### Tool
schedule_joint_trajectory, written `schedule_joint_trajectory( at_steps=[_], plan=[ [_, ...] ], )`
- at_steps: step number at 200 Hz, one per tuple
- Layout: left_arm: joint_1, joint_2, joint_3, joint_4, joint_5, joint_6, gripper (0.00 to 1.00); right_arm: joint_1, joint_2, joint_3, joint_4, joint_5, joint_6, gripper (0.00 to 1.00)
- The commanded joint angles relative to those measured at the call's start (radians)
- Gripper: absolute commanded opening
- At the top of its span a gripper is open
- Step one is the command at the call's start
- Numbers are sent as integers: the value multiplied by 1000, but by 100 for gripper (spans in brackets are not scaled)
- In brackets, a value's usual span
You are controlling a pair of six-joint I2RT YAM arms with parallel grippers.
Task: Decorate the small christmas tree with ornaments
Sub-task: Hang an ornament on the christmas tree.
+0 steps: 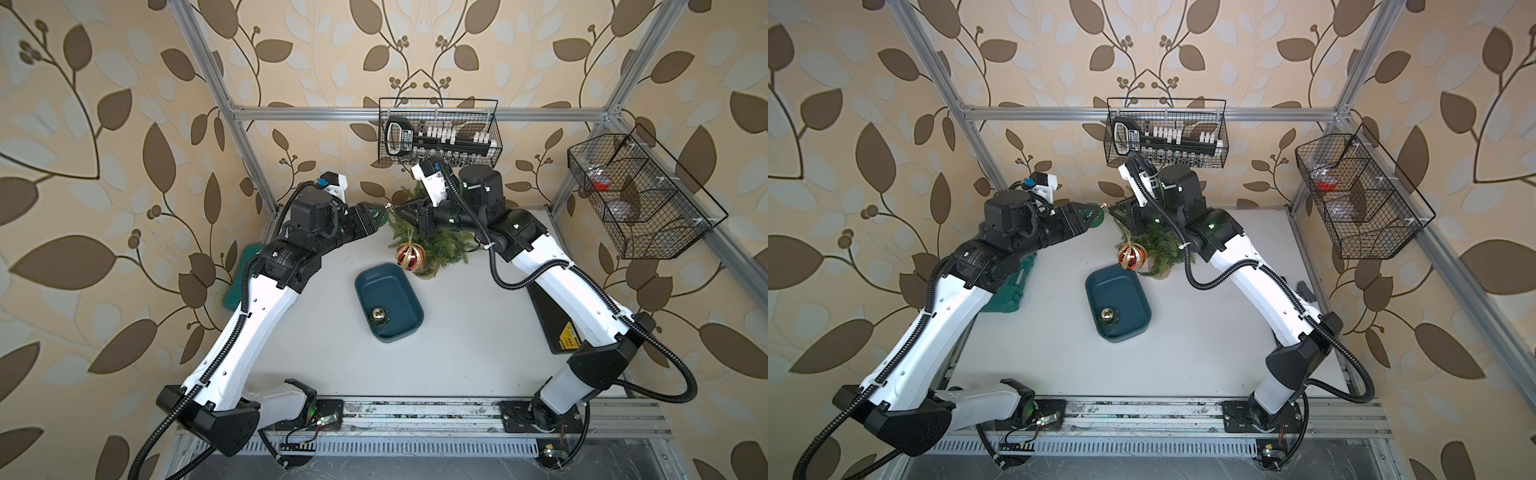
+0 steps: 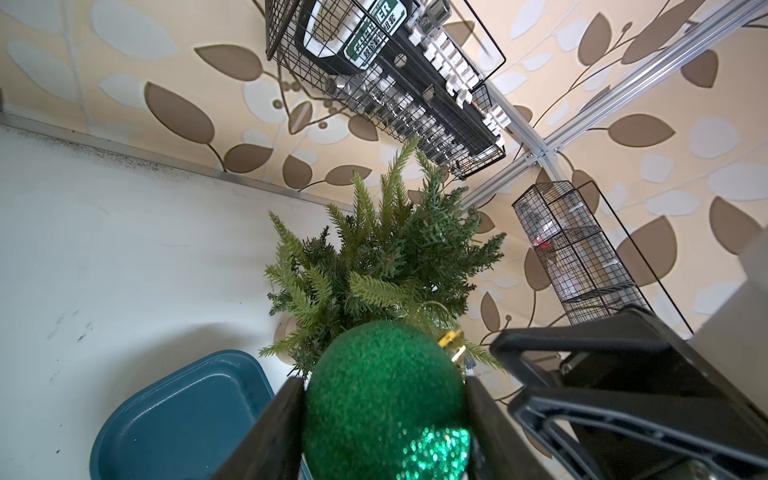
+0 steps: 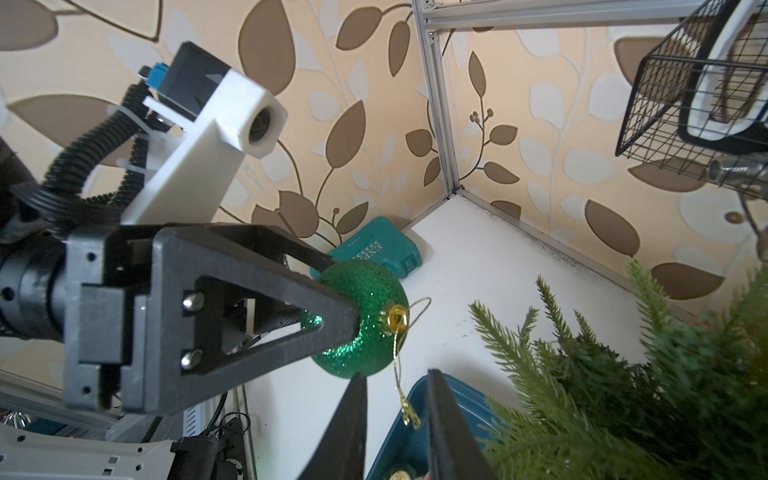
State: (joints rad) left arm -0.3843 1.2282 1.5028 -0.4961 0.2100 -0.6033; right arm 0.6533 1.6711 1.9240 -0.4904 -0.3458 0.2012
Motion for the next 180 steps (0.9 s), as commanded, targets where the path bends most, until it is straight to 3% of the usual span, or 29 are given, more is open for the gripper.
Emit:
schedule_joint_trajectory(
  at_steps=[1,50,105,124,140,180],
  plan=[
    [9,-20,-3,48,31,-3,55,0,31,45,-7,-32,6,25],
    [9,-13,-3,54,43,-6,55,2,43,56,-3,-32,14,24],
    [9,-21,-15,60,38,-10,55,3,65,77,-17,-30,9,3],
    [10,-24,-16,58,30,-7,55,3,67,78,-19,-29,11,5],
    [10,-21,-16,60,37,-8,55,3,70,82,-19,-40,15,19],
    [12,-19,-16,64,36,-9,55,6,72,76,-23,-47,14,14]
  ],
)
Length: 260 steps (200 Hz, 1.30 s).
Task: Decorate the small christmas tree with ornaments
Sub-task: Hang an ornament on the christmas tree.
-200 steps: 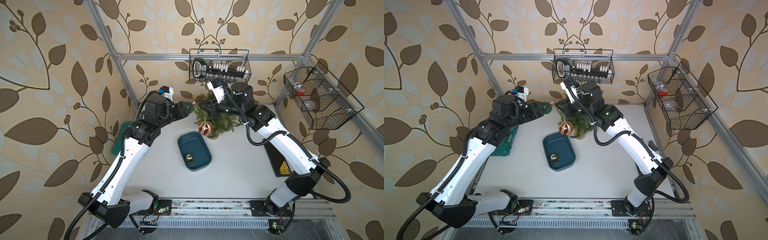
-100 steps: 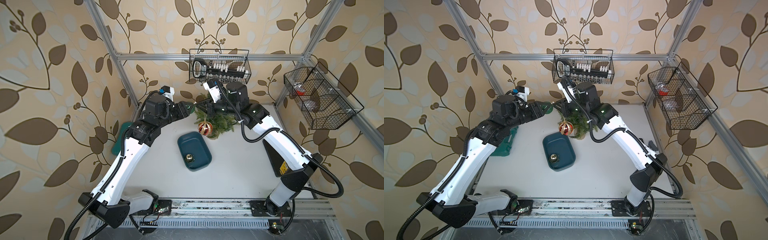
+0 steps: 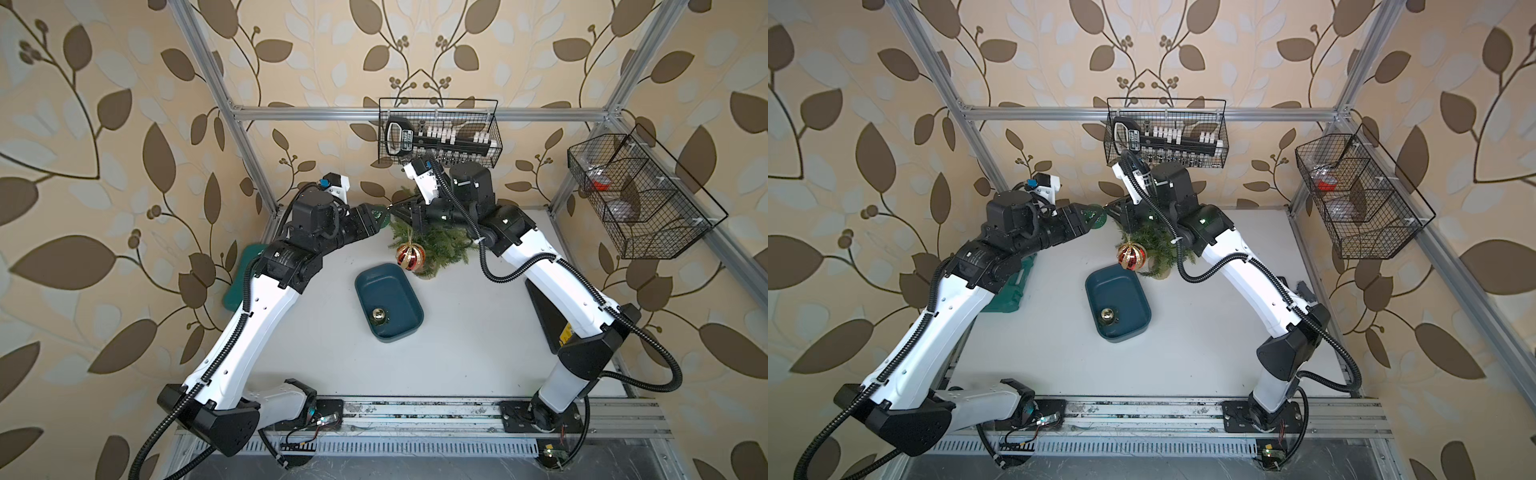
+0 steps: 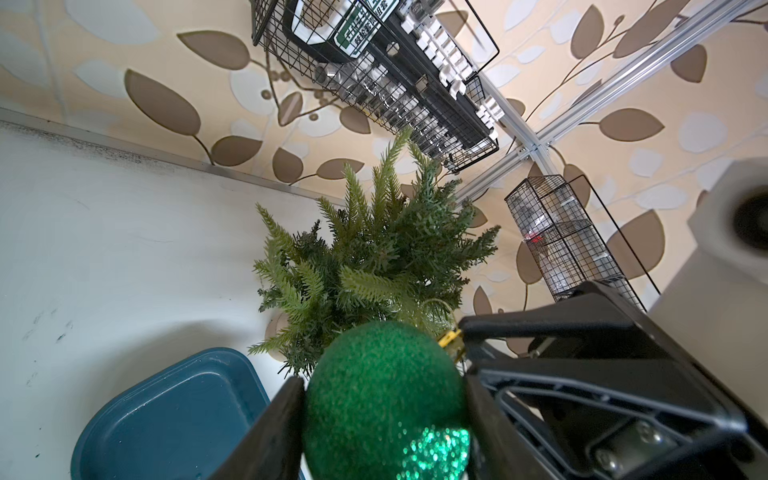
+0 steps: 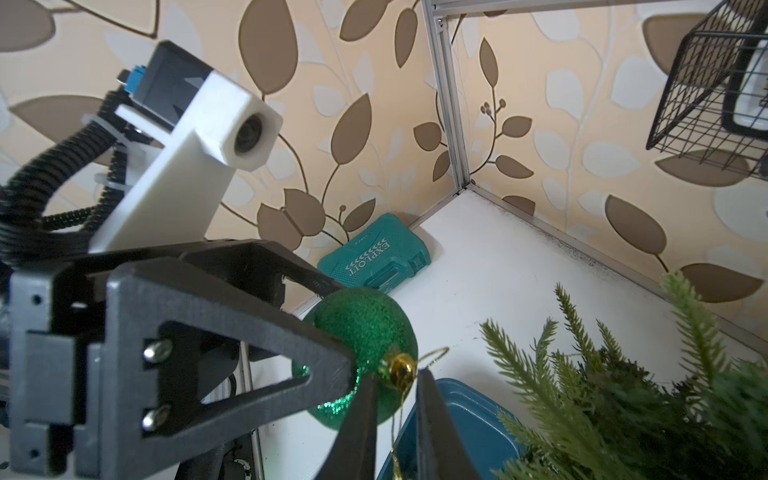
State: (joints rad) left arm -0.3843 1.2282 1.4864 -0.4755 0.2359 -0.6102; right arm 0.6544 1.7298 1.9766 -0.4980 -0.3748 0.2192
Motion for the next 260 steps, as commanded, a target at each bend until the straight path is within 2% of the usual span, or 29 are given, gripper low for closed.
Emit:
schedule_joint_trajectory(
  at_steps=[1,33,45,73,145,260],
  plan=[
    [12,-19,0,44,10,-2,55,5,13,23,-15,-18,-4,14],
    [13,-21,-2,42,5,-2,55,5,16,21,-21,-10,-4,12],
    [15,-24,-5,42,0,0,55,5,10,14,-15,1,-6,6],
    [22,-28,-14,41,-7,1,55,5,5,9,-15,2,-14,0],
    [50,-32,-39,50,-18,-3,55,-2,20,20,-5,57,-15,0],
    [83,-9,-71,87,-28,-20,55,-4,127,146,-58,68,-31,0]
  ],
)
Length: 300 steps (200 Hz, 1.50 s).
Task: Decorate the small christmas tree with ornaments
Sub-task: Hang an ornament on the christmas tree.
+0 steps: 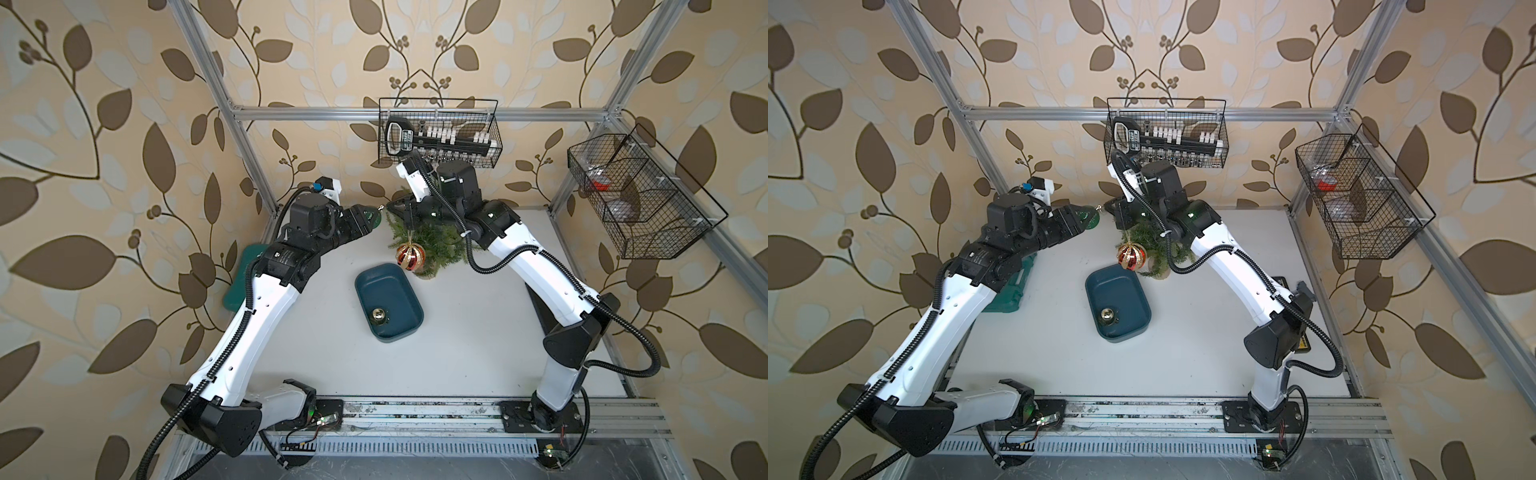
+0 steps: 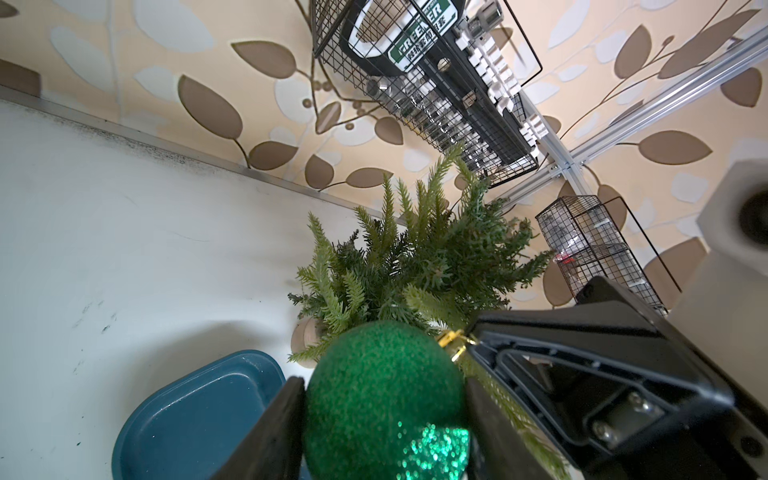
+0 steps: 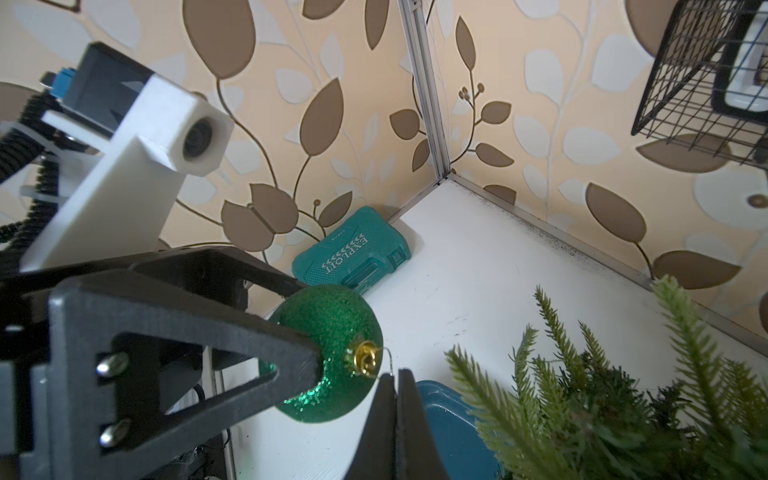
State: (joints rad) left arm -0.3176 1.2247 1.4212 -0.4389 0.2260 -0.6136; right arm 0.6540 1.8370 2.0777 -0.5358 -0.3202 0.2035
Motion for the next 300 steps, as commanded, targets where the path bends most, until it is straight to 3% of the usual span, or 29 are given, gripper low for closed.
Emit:
schedule_joint_trajectory(
  at_steps=[1,96,300],
  plan=[
    [17,-5,-6,50,-18,-18,55,-4,20,46,-21,13,-15,0],
    [37,30,-30,81,4,-36,55,-8,66,85,-53,32,-15,0],
    [46,41,-79,129,62,-73,54,-17,23,5,-11,49,-16,0]
  ],
)
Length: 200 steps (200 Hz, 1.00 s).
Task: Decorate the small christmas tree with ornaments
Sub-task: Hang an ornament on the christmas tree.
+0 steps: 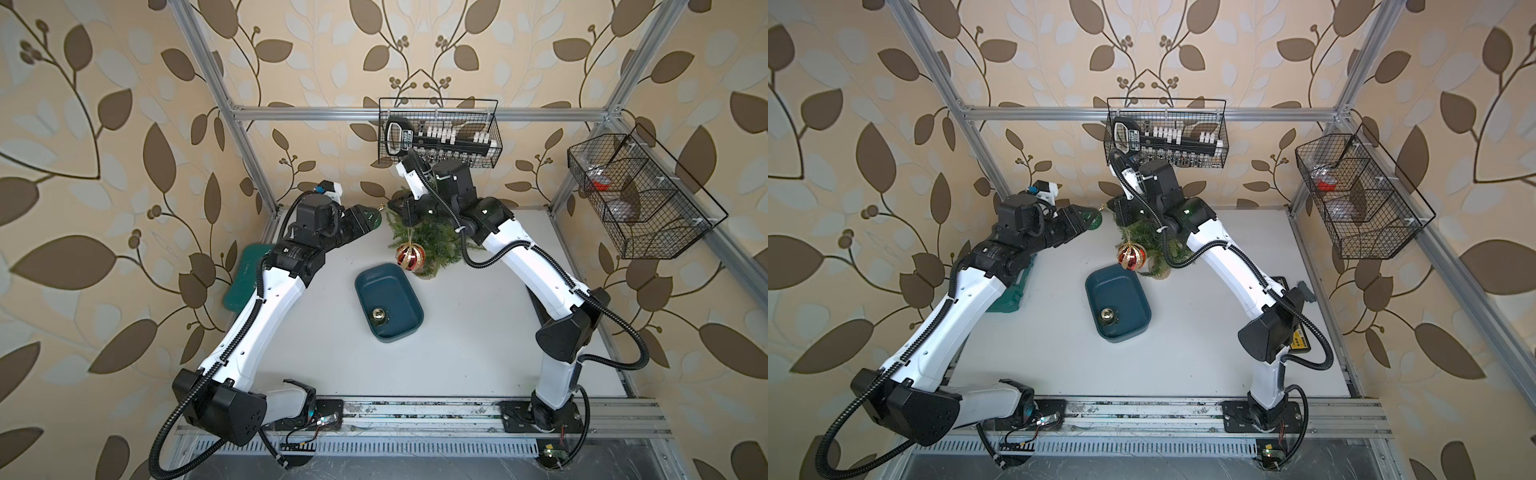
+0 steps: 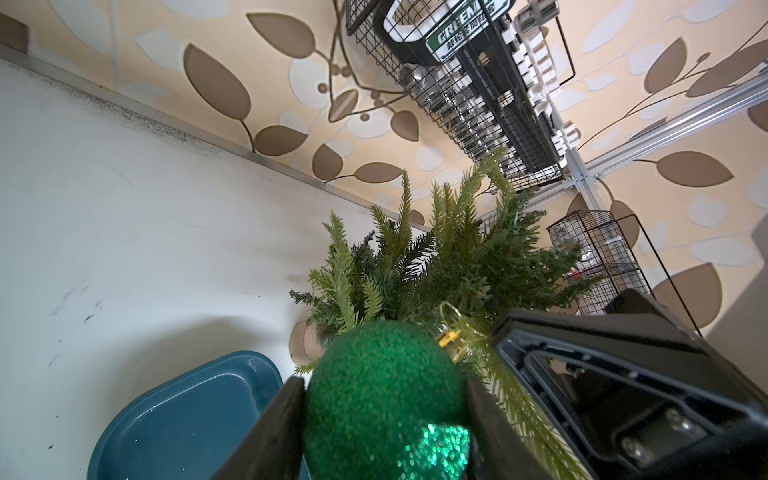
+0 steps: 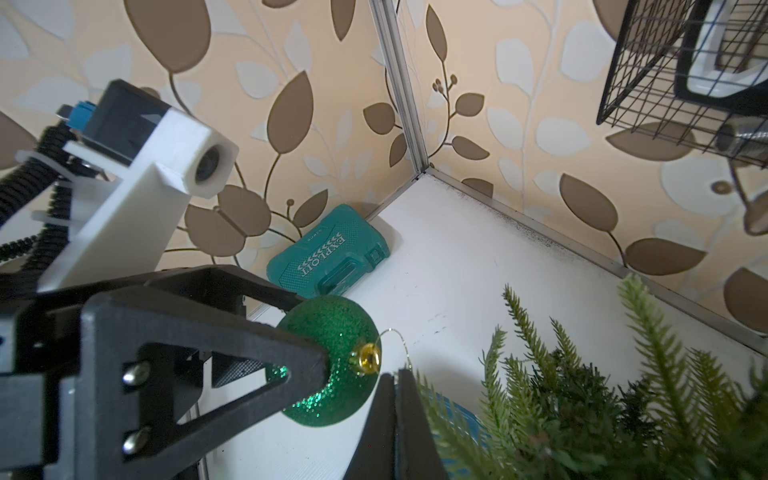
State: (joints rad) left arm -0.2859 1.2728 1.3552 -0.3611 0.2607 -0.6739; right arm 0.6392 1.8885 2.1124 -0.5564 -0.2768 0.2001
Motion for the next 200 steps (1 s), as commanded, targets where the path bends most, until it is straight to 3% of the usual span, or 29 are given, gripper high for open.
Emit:
schedule_joint_trajectory(
  at_steps=[1,200],
  plan=[
    [14,-8,-14,52,28,-13,54,-3,-30,-32,11,5,-13,0],
    [14,26,-48,128,100,-58,54,-7,-59,-76,21,47,-30,0]
  ],
)
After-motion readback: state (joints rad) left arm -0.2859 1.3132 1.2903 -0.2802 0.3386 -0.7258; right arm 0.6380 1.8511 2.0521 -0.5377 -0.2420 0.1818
